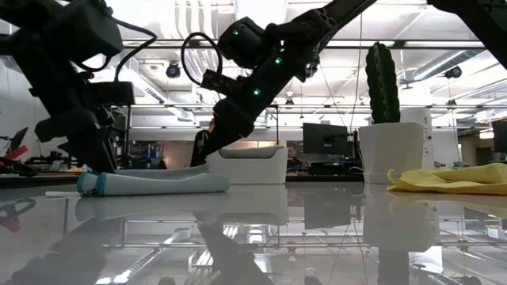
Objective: Fold microfiber towels
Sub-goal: Fold the light blue cloth
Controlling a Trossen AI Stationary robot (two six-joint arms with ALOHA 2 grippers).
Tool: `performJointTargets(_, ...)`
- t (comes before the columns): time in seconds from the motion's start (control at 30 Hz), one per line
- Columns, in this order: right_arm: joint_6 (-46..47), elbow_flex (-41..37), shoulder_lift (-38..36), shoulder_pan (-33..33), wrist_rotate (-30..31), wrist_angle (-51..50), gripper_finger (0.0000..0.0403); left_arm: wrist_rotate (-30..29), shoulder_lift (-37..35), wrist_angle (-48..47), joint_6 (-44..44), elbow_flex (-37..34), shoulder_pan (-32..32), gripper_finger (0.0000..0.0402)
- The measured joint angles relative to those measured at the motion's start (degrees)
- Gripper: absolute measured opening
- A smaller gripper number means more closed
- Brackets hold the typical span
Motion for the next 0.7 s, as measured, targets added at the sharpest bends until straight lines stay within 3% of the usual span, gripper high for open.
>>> performJointTargets(0.23, -0.1, 0.5, -0.7, 0.0, 0.0, -1.1, 0.0115, -0.1, -2.7, -3.2, 0.6, 0.0, 0.0, 0.0121)
performJointTargets(0.43, 1.6, -0.2, -1.0, 1.0, 0.0, 2.6, 0.008, -0.2, -5.8, -3.0, 2.2, 0.5, 0.0, 0.0121)
performJointTargets(0.7, 8.5, -6.1, 0.4, 1.9, 0.1, 16.5, 0.0013, 0.0, -4.8, 10.8, 8.1, 0.3, -2.0, 0.0106)
